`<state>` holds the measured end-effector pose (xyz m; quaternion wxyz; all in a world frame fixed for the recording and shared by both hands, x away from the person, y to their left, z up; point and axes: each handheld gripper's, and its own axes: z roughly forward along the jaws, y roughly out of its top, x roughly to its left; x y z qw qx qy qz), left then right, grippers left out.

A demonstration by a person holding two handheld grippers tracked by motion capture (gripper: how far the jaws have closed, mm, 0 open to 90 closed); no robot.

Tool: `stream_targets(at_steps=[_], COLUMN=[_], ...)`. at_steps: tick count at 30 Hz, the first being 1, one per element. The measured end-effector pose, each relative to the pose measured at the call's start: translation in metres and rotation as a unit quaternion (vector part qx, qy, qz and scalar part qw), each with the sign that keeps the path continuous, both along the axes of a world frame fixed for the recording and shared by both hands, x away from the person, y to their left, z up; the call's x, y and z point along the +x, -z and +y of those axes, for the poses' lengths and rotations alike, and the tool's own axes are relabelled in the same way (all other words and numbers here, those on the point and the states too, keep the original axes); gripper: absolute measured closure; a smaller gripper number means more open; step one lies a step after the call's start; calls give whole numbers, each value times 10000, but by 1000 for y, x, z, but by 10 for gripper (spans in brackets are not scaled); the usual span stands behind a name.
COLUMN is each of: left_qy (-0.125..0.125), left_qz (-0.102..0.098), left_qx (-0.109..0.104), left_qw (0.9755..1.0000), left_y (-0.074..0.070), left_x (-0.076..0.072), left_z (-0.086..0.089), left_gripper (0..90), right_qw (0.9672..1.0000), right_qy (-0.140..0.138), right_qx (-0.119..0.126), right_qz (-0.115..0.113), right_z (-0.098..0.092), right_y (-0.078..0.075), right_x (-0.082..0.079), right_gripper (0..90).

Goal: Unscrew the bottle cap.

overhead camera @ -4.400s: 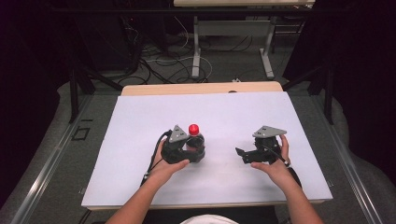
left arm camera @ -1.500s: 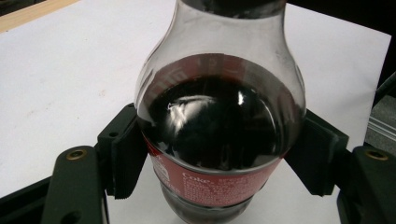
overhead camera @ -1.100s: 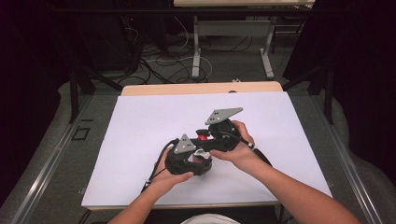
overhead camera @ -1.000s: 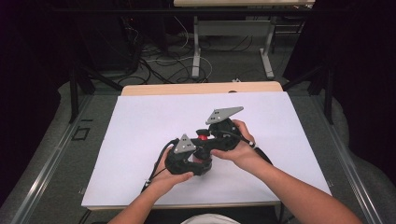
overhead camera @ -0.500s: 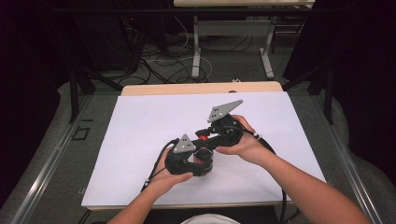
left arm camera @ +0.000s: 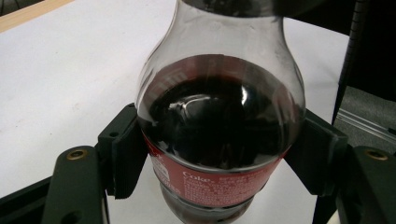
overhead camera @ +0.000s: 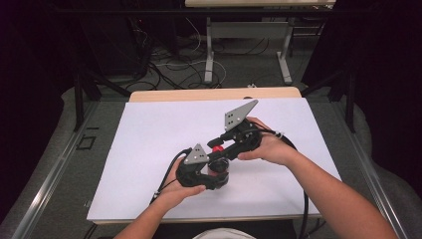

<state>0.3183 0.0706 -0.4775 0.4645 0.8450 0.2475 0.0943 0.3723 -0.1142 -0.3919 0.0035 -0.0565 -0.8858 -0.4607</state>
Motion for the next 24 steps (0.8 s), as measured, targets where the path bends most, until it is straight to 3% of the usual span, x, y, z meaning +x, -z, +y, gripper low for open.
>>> stream_targets(at_steps=[2, 3, 6, 8, 11, 13, 15, 18, 20, 24], left_qy=[-66, -153, -229, -243, -297, -320, -314, -324, -318, -354], left_qz=[74, -8, 10, 29, 49, 40, 38, 51, 69, 18], left_qx=[13, -49, -40, -35, 11, -12, -1, 7, 2, -14], left_qw=[10000, 9999, 9997, 9997, 9995, 9995, 9995, 9995, 9995, 9994], left_y=[-1, 0, -1, -1, -1, -1, -1, 0, 0, 0], left_x=[1, 2, 4, 4, 4, 4, 4, 4, 4, 4], left_z=[2, 2, 5, 6, 7, 6, 6, 6, 6, 5], left_gripper=[296, 296, 296, 296, 296, 296, 296, 296, 296, 297], right_qw=[9995, 9988, 9947, 9914, 9853, 9825, 9810, 9792, 9808, 9854], right_qy=[296, 429, 957, 1244, 1675, 1837, 1907, 2014, 1945, 1695], right_qx=[46, 19, 42, 41, 231, 226, 165, 192, 52, -11], right_qz=[-126, -215, -385, -412, -244, -218, -307, -162, -144, -191], right_z=[1, 1, 3, 3, 4, 5, 5, 6, 5, 5], right_y=[-2, -4, -6, -7, -5, -3, -1, 1, 0, 0], right_x=[-5, -8, -18, -22, -27, -29, -29, -29, -29, -27], right_gripper=[446, 434, 428, 429, 451, 472, 500, 557, 603, 609])
